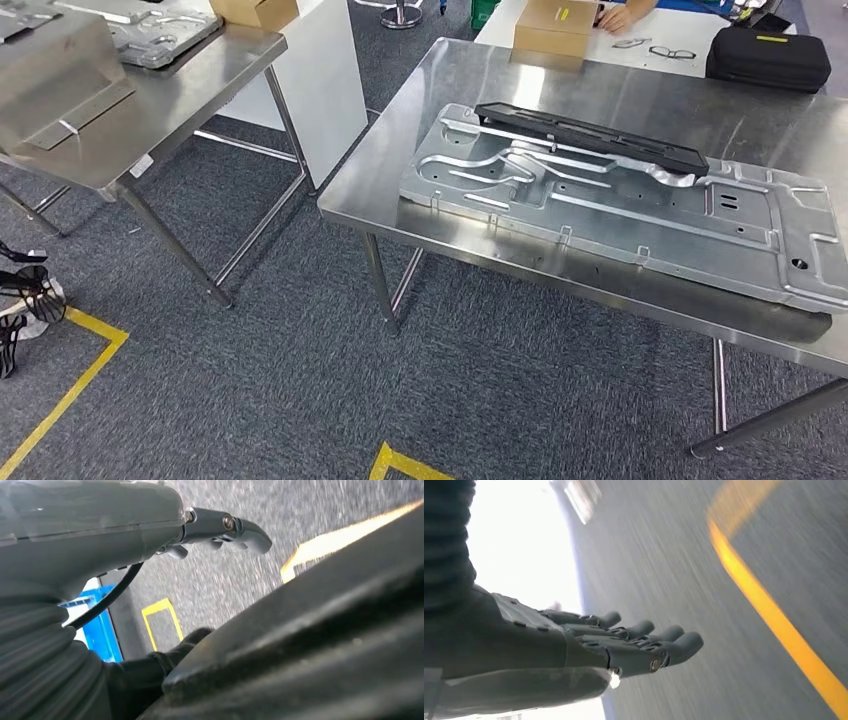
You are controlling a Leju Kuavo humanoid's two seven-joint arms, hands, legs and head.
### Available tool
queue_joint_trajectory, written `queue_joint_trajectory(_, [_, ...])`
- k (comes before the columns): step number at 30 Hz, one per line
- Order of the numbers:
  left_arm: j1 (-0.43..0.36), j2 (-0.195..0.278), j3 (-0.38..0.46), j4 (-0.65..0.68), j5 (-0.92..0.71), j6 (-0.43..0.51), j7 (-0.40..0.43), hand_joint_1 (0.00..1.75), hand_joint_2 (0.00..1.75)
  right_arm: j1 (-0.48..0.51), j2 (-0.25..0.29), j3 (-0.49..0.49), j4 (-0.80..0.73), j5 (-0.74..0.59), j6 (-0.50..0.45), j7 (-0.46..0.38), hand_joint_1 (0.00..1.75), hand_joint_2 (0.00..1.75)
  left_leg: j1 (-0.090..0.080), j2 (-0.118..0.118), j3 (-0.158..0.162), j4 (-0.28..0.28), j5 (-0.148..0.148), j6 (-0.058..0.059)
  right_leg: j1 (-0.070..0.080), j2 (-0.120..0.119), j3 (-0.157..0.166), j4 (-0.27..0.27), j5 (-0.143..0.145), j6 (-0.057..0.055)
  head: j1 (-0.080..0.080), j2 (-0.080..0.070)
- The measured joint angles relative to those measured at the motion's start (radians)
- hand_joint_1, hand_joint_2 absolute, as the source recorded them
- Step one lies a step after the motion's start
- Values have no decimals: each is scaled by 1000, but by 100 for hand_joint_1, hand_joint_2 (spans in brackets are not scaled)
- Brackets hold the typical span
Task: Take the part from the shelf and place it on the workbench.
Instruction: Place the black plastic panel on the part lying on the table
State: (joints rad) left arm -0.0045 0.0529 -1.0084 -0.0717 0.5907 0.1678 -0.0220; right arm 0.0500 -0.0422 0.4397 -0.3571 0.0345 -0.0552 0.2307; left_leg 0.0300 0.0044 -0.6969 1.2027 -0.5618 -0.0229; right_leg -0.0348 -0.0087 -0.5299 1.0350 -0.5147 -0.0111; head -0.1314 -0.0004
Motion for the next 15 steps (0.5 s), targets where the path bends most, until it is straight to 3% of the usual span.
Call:
queue_joint_trajectory(1, [1,1,0,-1,8,-1,-4,0,0,3,7,-39,33,-43,17,10,0,0,-1,0,-5,59,-31,2,5,-3,-14,1,9,-2,0,0])
queue_joint_trajectory(2, [3,1,0,-1,16,-1,-6,0,0,6,15,-78,63,-81,18,6,0,0,-2,0,2,96,-40,5,11,-4,-28,2,19,-4,0,0])
queue_joint_trajectory(3, [6,2,0,-1,22,-2,-6,0,0,8,22,-114,89,-112,10,-7,0,0,-5,0,25,101,-29,12,16,-4,-42,3,29,-6,0,0])
queue_joint_trajectory(6, [13,2,0,-2,27,-7,-1,0,0,6,39,-184,132,-154,-1,-47,0,0,-13,-2,114,15,24,33,26,1,-68,5,47,-7,0,0])
queue_joint_trajectory(8, [14,2,0,-2,26,-9,1,0,0,5,41,-192,136,-156,1,-54,0,0,-15,-3,134,-11,30,38,27,2,-71,5,50,-7,0,0])
queue_joint_trajectory(11, [14,8,-1,-3,8,-5,1,0,0,-9,61,-236,153,-115,9,-215,0,0,-33,-5,226,-187,39,58,25,10,-83,-2,86,15,0,0])
queue_joint_trajectory(12, [13,10,-2,-4,1,-1,-3,0,0,-16,68,-248,158,-91,7,-276,0,0,-36,-4,246,-242,49,68,24,11,-91,7,78,24,1,0])
queue_joint_trajectory(13, [10,10,-3,-6,-1,3,-11,0,0,-20,68,-247,159,-69,0,-294,0,0,-34,-1,234,-247,63,74,24,11,-100,36,39,27,1,0])
queue_joint_trajectory(15, [3,11,-5,-8,-5,8,-24,0,0,-27,68,-239,162,-39,-12,-307,0,0,-35,2,204,-247,87,83,23,11,-125,140,-66,30,2,0])
